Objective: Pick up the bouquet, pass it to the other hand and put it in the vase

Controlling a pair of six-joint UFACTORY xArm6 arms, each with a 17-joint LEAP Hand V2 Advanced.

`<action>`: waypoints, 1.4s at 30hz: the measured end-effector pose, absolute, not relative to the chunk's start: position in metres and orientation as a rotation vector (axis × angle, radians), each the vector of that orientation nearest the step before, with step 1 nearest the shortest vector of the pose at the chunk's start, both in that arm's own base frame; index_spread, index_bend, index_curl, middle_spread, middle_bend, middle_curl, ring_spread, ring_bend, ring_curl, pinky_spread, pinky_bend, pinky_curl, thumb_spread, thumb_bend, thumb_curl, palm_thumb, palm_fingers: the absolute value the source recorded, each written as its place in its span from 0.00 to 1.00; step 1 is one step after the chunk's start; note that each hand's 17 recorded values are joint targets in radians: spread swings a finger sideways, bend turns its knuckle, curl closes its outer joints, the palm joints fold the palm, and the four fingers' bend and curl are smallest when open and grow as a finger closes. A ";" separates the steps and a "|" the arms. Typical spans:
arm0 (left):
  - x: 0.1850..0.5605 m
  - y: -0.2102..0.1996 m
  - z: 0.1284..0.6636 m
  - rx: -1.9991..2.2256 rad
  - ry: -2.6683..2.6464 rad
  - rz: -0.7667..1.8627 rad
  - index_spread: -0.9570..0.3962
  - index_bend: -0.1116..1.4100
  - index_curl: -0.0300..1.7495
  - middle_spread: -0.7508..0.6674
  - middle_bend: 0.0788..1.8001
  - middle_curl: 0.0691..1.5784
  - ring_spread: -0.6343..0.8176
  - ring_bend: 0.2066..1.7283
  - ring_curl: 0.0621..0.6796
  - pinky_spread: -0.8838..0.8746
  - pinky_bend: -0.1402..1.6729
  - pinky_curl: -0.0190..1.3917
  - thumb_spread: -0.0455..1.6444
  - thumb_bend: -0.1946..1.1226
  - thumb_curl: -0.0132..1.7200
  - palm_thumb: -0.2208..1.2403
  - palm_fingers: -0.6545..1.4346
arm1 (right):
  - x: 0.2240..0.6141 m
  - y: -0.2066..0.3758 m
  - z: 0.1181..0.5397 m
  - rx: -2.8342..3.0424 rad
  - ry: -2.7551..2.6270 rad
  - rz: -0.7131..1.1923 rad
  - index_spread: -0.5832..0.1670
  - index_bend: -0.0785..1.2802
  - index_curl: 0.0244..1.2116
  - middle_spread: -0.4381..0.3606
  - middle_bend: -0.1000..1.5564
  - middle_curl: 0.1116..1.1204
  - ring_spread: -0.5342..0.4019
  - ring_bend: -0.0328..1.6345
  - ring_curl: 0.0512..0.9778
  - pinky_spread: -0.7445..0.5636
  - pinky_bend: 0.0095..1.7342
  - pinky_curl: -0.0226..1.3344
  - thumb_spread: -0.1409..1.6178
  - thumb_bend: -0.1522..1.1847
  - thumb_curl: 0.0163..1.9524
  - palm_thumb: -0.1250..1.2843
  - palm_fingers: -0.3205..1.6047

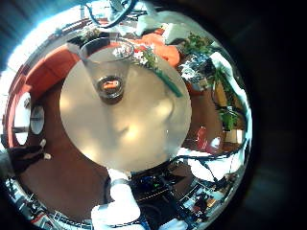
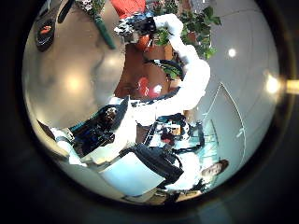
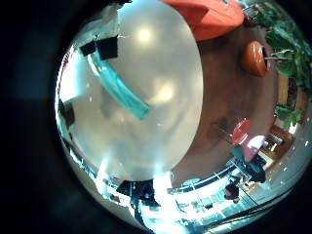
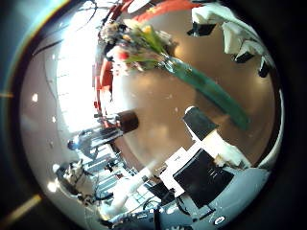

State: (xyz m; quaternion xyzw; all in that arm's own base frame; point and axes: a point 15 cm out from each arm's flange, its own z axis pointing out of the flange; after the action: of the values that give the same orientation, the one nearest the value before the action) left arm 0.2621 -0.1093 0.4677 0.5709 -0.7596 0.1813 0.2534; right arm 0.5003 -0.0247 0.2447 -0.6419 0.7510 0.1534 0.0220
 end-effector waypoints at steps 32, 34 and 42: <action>0.269 -0.103 0.465 1.560 -2.057 0.487 0.84 0.20 0.24 0.82 0.07 0.18 0.84 0.17 0.22 0.80 0.18 0.19 0.67 0.13 0.20 0.43 0.38 | 0.507 -0.003 0.141 -2.041 2.546 0.517 0.25 0.39 0.53 0.32 0.60 0.56 0.31 0.72 0.50 0.30 0.51 0.42 0.66 0.11 0.26 0.63 0.69; 0.269 -0.103 0.465 1.560 -2.058 0.488 0.84 0.20 0.24 0.82 0.07 0.18 0.84 0.17 0.22 0.80 0.18 0.19 0.67 0.13 0.20 0.43 0.38 | 0.504 -0.004 0.136 -2.056 2.554 0.526 0.22 0.46 0.58 0.29 0.62 0.60 0.30 0.74 0.52 0.28 0.54 0.44 0.65 0.13 0.27 0.70 0.76; 0.270 -0.102 0.465 1.563 -2.057 0.490 0.84 0.20 0.24 0.82 0.07 0.18 0.84 0.17 0.22 0.80 0.18 0.19 0.67 0.13 0.20 0.43 0.38 | 0.510 -0.008 0.142 -2.074 2.563 0.516 0.21 0.69 0.78 0.25 0.74 0.75 0.30 0.82 0.64 0.33 0.73 0.55 0.60 0.18 0.33 0.87 0.77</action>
State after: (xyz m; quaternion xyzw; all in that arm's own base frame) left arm 0.2696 -0.1015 0.4654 0.5751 -0.7567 0.1801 0.2534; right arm 0.5096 -0.0083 0.1416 -0.6185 0.7644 0.1538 -0.0976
